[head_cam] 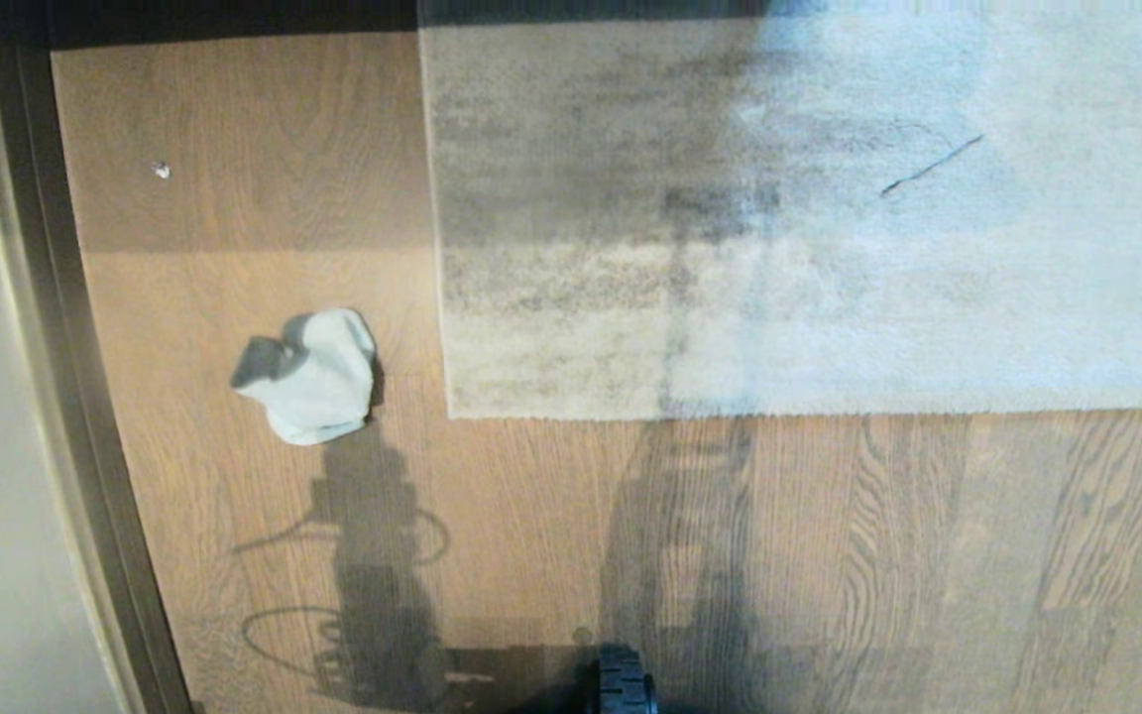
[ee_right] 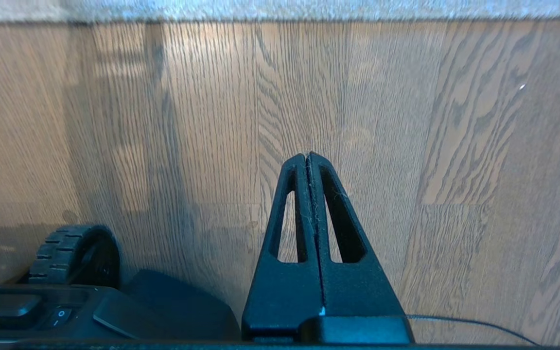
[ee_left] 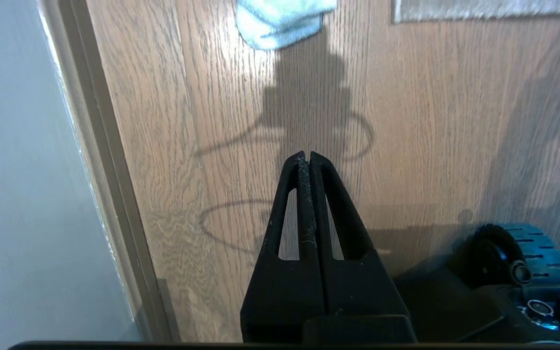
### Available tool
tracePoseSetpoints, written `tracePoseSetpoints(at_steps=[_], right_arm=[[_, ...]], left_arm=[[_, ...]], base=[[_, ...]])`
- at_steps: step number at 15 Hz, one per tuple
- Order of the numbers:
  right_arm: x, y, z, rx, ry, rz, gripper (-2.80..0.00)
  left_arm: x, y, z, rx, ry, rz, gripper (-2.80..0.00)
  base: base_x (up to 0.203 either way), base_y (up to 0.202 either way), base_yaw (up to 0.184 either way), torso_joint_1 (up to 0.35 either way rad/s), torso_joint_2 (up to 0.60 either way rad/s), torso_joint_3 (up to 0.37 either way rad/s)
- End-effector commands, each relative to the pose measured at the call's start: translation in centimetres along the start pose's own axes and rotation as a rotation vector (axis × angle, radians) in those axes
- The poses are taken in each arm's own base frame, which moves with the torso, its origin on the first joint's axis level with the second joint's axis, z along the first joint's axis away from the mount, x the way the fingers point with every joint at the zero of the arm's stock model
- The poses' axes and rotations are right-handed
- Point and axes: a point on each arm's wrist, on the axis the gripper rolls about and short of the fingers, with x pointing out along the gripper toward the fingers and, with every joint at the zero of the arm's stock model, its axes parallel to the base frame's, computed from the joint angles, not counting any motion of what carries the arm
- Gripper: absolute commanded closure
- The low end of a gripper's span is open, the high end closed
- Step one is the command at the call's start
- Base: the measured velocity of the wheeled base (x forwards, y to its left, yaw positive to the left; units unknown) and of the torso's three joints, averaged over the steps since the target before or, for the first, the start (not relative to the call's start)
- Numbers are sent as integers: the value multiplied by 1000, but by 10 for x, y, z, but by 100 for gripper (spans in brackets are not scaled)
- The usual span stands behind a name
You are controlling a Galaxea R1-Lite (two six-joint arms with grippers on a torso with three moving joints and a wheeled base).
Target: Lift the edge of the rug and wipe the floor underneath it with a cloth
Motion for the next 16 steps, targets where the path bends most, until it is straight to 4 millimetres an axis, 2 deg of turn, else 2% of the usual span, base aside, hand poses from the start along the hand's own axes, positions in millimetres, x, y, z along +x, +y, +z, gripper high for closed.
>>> tracePoseSetpoints(at_steps=[1, 16], right_arm=[[0, 0, 0, 0, 1, 0, 0], [0, 0, 0, 3, 0, 0, 0]], left_arm=[[0, 0, 0, 0, 0, 0, 0], [0, 0, 0, 1, 0, 11, 0]], base=[[0, 0, 0, 2, 2, 178], [0, 0, 0, 1, 3, 202]])
